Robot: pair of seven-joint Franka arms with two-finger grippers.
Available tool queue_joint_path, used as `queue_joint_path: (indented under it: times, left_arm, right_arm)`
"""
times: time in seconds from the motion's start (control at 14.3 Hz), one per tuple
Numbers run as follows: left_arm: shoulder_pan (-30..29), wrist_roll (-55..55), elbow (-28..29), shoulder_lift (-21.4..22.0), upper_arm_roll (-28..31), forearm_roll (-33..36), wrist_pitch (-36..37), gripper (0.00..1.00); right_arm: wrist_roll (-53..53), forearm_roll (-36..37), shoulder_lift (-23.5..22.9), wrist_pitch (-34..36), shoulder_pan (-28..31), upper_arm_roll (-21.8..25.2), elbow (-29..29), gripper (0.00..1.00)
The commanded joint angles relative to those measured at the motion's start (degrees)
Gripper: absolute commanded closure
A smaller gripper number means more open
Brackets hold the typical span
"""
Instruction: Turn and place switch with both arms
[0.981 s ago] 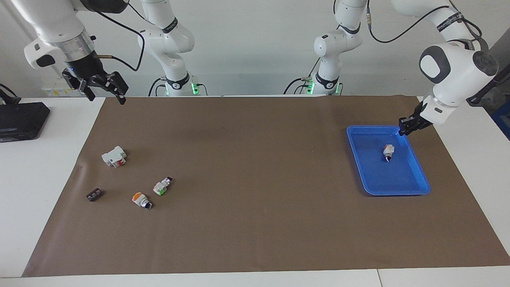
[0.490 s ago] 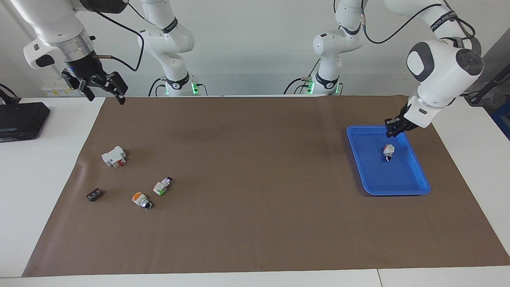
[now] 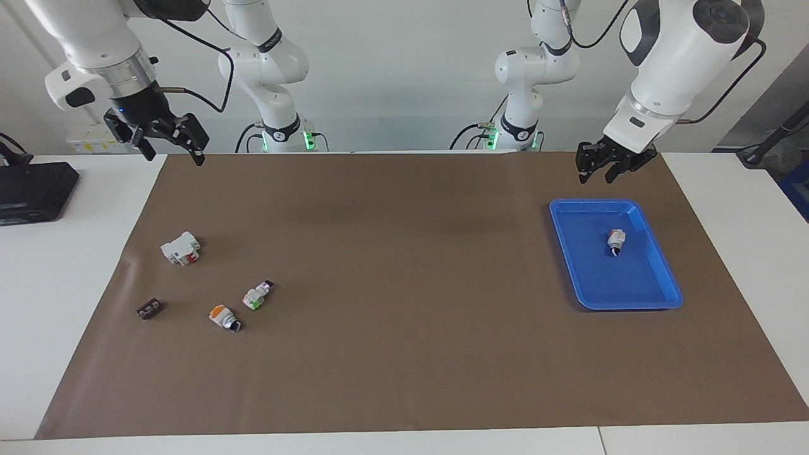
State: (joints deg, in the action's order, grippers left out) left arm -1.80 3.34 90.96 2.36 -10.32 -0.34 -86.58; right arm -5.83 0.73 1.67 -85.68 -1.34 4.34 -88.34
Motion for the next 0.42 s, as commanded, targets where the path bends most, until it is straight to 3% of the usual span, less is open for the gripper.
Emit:
queue_joint_path:
  times: [0.0,0.35]
  left_arm:
    - [0.2,0.3,-0.3,0.4,-0.3,0.3,-0.8,0.0]
    - [0.1,0.4,-0.9,0.2,-0.2,-1.1,-3.1,0.0]
  right_arm:
    - [0.0,0.4,0.4,0.3,-0.2,0.2,-0.3,0.0]
    - [0.0,0.4,0.7,0.2,-0.2,0.2,-1.1,0.0]
